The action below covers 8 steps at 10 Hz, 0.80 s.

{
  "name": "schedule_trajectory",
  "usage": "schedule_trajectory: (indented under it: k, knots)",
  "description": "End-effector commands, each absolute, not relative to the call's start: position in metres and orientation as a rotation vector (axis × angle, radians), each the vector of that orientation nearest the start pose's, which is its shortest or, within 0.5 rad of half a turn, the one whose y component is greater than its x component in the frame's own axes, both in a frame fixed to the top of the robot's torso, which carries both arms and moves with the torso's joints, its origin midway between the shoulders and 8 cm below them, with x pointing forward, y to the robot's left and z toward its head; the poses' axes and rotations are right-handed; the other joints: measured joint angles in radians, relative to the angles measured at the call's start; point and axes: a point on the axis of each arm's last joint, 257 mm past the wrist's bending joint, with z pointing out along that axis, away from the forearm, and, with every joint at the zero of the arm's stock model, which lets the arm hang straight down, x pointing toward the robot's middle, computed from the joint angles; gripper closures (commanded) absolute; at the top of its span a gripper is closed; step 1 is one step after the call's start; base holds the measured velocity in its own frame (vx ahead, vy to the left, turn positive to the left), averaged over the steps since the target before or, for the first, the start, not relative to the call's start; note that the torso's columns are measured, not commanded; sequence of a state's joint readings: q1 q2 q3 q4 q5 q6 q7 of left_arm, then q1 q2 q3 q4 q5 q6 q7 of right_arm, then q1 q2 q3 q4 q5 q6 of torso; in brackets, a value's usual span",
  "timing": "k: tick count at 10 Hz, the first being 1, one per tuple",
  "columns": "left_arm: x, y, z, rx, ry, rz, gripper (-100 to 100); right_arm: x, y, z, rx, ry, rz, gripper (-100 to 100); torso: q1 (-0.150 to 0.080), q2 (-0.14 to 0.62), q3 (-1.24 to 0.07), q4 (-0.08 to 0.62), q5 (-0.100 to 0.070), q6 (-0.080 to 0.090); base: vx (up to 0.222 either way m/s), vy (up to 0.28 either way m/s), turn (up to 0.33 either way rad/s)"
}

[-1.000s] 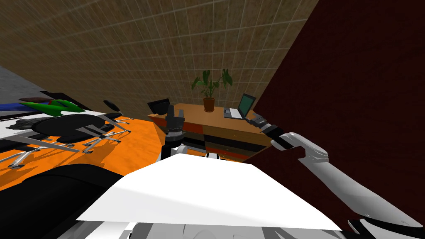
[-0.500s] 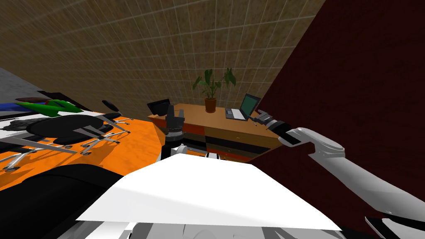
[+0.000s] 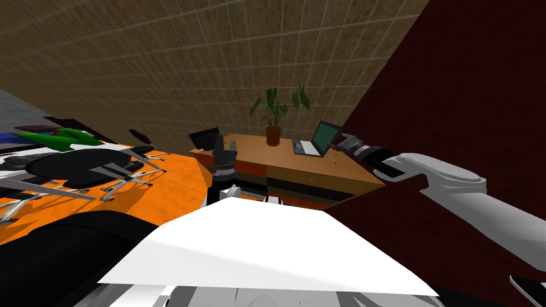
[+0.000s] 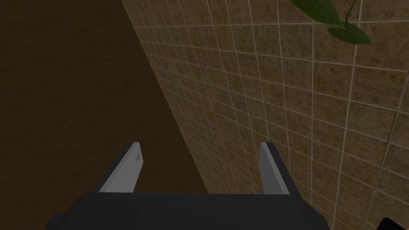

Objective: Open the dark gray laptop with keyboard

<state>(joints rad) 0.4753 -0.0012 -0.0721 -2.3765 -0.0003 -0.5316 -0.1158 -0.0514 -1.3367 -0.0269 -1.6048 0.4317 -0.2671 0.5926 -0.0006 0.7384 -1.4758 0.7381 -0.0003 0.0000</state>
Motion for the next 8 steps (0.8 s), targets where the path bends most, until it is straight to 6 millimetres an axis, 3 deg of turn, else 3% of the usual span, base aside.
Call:
schedule_trajectory:
  k: [1, 3, 4, 8]
  knots:
    - [0.320, 0.250, 0.079, -0.509, 0.527, -1.305, 0, 0.545, -0.451, 0.061, -0.873, 1.302, -0.515, -100, -0.001, 0.001, 0.000, 0.000, 0.000, 0.000, 0.038, 0.059, -0.006]
    - [0.320, 0.250, 0.079, -0.509, 0.527, -1.305, 0, 0.547, -0.463, 0.079, -0.907, 1.285, -0.595, -100, 0.000, 0.000, 0.000, 0.000, 0.000, 0.000, 0.031, 0.054, -0.004]
    - [0.320, 0.250, 0.079, -0.509, 0.527, -1.305, 0, 0.546, -0.461, 0.073, -0.897, 1.290, -0.573, -100, 0.000, 0.000, 0.000, 0.000, 0.000, 0.000, 0.013, 0.018, -0.002]
    - [0.320, 0.250, 0.079, -0.509, 0.527, -1.305, 0, 0.550, -0.516, 0.078, -0.823, 1.354, -0.678, -100, 0.001, 0.000, 0.000, 0.000, 0.000, -0.002, -0.091, -0.028, 0.302]
